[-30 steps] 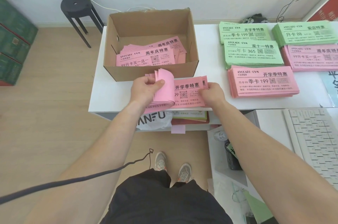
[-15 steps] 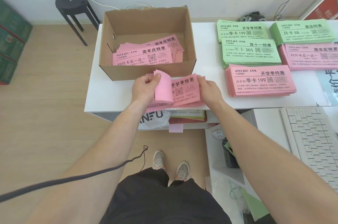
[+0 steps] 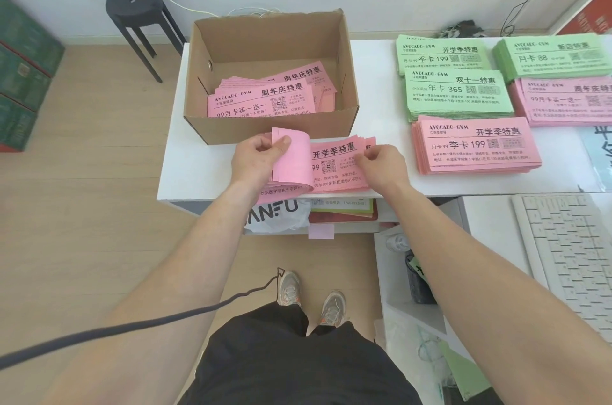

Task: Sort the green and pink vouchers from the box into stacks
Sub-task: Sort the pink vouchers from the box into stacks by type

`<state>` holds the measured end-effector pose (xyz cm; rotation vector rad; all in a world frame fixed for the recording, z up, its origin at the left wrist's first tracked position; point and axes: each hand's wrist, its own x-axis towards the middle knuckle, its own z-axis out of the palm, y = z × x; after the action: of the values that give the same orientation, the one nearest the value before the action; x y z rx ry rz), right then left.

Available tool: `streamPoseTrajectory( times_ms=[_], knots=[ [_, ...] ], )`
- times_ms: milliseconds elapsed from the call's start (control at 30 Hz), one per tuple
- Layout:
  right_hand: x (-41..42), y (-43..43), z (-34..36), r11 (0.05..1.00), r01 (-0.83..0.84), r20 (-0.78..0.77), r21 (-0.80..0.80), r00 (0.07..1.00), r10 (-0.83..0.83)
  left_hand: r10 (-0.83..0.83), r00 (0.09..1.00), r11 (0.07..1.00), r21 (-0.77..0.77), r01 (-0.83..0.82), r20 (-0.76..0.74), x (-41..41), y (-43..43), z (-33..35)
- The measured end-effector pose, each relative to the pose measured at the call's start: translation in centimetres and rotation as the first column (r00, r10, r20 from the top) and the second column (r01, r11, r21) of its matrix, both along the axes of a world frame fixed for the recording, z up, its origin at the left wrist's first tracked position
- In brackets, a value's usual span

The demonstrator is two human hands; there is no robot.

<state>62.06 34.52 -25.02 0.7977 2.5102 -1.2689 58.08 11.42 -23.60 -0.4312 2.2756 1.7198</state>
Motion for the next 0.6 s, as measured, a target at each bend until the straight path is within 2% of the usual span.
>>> streamPoseTrajectory(
  times_ms=[400,600],
  knots=[
    [0.22,-0.05,0.43,0.998,0.024,0.038,-0.050,0.999,-0.022,0.032,0.999,0.997,0.071,-0.033,0.006,0.19,0.41,-0.01],
    [0.48,-0.18,0.50,0.986,0.105,0.025,-0.128,0.994,-0.103,0.005,1.000,1.000,0.029,-0.005,0.006,0.36,0.04,0.15]
  ],
)
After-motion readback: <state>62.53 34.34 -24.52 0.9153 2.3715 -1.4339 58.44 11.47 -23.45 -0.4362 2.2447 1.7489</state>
